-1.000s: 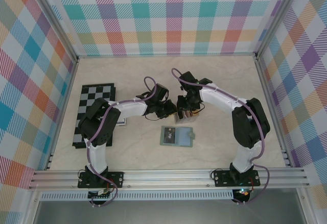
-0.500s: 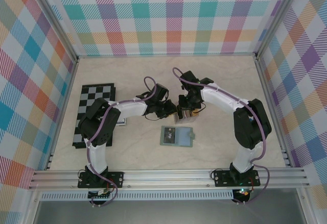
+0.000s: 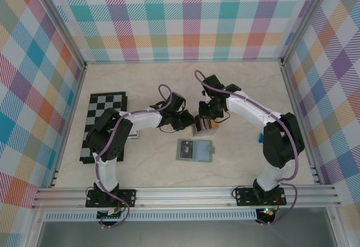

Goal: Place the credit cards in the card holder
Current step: Pick up the credit card from the card slot.

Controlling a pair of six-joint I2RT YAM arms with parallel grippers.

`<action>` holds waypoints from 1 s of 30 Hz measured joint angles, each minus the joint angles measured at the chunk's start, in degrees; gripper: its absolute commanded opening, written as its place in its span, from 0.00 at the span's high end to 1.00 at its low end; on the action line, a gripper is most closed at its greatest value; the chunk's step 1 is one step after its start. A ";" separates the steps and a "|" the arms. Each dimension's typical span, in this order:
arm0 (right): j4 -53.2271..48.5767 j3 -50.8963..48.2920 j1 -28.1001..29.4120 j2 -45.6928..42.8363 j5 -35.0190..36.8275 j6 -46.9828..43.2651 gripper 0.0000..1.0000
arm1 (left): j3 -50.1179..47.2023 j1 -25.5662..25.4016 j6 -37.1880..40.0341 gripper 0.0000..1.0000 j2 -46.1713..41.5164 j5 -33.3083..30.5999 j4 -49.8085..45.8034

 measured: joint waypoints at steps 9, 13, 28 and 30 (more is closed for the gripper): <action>-1.33 -0.28 -0.52 -1.14 4.55 -0.81 0.96 | 0.00 0.00 0.00 0.84 0.00 0.00 0.02; -1.92 -0.26 -0.42 -3.74 6.82 -1.92 0.97 | 0.00 0.00 0.00 0.84 0.00 0.02 0.04; 2.93 -2.38 0.09 -5.14 -1.20 0.15 0.96 | 0.00 0.00 0.00 0.85 0.00 0.09 0.04; 2.64 -2.71 0.09 -3.85 -0.42 0.11 0.96 | 0.00 0.00 0.00 0.85 0.00 0.09 0.02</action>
